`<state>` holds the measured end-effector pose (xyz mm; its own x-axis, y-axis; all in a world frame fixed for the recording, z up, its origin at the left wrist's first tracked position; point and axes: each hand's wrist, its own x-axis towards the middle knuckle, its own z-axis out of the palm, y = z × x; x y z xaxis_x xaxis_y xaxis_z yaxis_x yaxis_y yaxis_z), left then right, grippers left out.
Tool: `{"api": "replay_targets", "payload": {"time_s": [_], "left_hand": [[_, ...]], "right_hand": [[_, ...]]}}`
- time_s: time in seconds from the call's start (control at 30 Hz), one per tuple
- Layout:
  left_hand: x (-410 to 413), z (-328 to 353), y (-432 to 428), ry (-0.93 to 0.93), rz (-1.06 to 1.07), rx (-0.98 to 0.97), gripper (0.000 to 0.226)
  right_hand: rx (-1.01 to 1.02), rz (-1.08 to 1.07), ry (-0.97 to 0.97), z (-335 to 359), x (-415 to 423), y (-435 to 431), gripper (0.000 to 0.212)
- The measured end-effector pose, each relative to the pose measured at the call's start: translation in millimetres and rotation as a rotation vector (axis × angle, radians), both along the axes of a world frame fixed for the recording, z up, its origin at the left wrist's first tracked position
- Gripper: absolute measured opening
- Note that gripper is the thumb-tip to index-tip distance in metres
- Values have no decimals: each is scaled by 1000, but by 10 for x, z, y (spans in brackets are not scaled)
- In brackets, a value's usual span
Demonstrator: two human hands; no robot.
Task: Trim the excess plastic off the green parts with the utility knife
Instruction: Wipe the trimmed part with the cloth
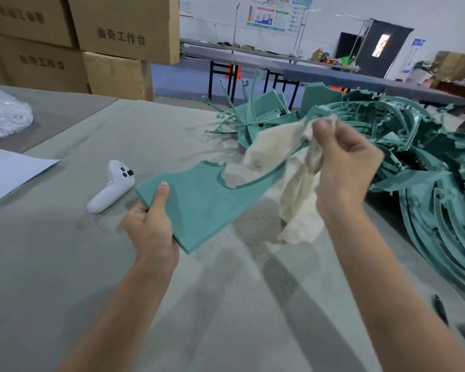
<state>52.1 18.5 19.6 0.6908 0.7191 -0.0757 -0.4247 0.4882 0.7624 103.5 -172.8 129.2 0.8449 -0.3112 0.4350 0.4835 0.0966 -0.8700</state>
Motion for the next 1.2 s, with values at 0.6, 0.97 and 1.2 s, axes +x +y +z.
{"api": "replay_targets", "payload": {"time_s": [0.6, 0.97, 1.2], "left_hand": [[-3, 4, -87, -21, 97, -37, 17], [-10, 17, -201, -128, 127, 18, 13], [6, 12, -145, 60, -108, 31, 37]], "right_hand": [[-470, 115, 169, -925, -192, 432, 46], [-313, 244, 313, -1250, -522, 703, 50], [-421, 214, 88, -820, -399, 477, 54]]}}
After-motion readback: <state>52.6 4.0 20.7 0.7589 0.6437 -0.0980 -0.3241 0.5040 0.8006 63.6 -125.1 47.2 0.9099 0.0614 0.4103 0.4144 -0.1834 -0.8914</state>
